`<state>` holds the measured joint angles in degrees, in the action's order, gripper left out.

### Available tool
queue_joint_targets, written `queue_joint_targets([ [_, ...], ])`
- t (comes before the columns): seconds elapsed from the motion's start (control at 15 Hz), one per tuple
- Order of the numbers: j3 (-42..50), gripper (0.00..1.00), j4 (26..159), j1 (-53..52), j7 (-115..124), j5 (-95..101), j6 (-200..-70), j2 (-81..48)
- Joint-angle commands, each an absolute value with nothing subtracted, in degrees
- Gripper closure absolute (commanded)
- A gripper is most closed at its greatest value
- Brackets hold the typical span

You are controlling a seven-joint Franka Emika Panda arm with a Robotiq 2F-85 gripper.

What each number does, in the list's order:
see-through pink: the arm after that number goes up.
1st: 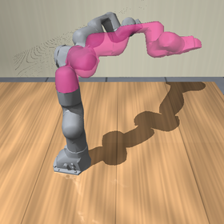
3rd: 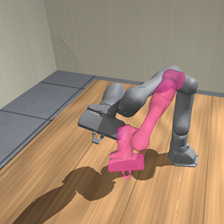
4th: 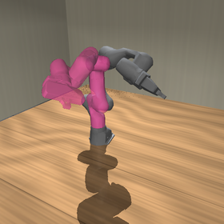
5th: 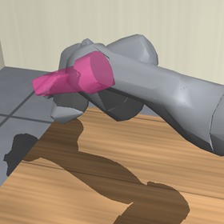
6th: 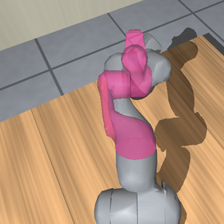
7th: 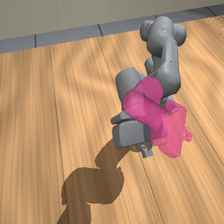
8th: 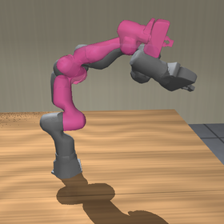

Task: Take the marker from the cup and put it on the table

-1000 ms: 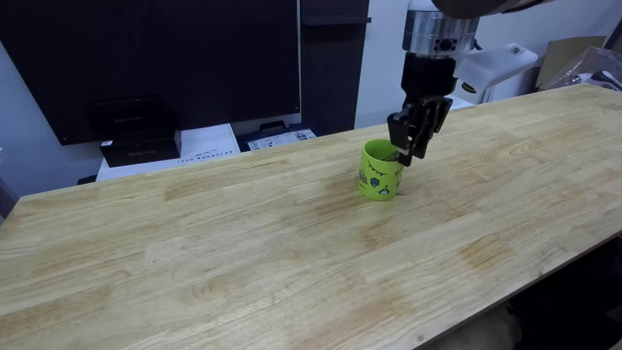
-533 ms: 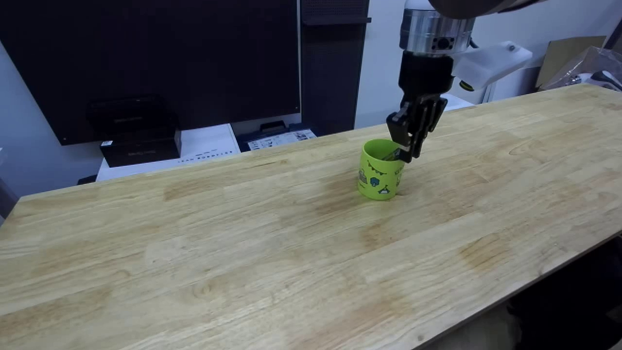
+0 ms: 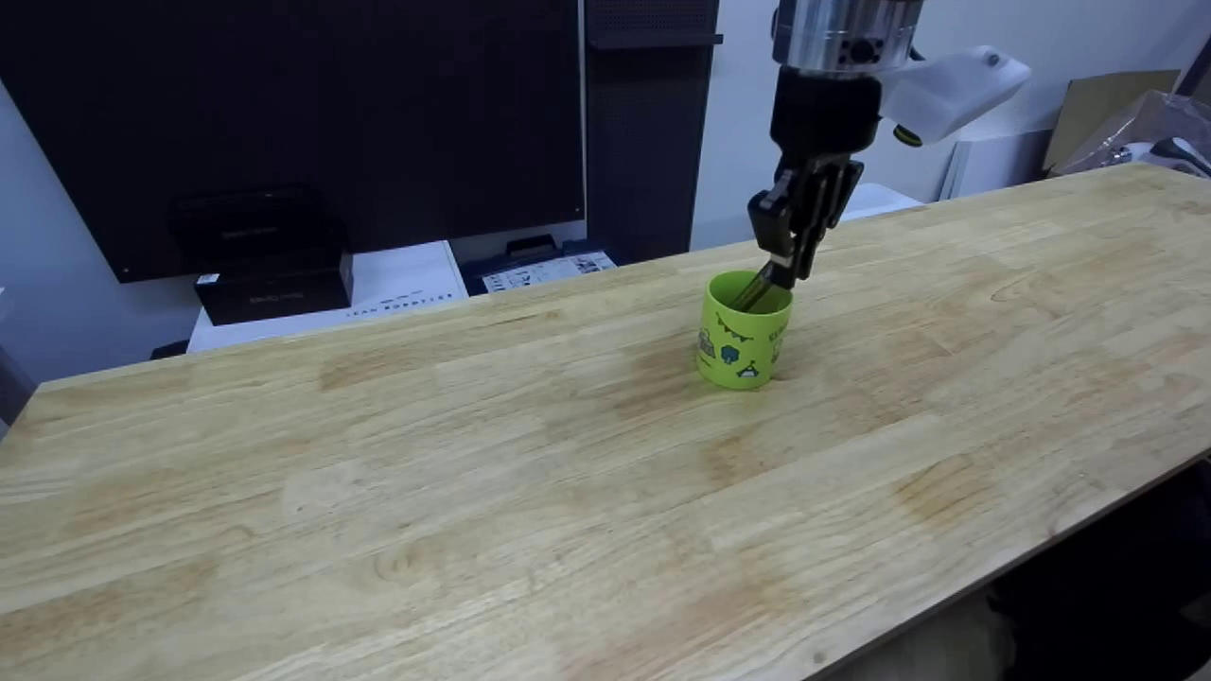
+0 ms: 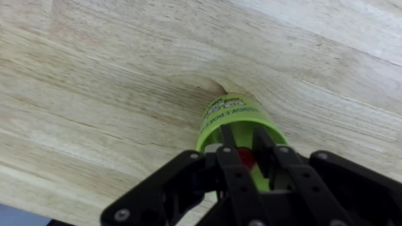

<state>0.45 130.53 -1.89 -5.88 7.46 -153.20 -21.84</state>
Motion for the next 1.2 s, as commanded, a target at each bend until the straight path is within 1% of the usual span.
queue_joint_targets([
  [0.0, 1.21, 0.95, 131.92, -2.81, -4.74, 10.12, -151.70, -16.07],
  [0.33, -0.06, 0.95, 133.65, -2.56, -5.40, 10.09, -147.57, -7.99],
  [0.67, -0.12, 0.95, 131.40, -2.16, -2.88, 10.31, -132.12, -0.98],
  [0.93, 1.19, 0.95, 126.55, 0.14, -2.49, 6.32, -118.89, -1.10],
  [1.13, 3.09, 0.95, 123.35, 2.51, -2.96, 3.46, -114.06, -4.07],
])
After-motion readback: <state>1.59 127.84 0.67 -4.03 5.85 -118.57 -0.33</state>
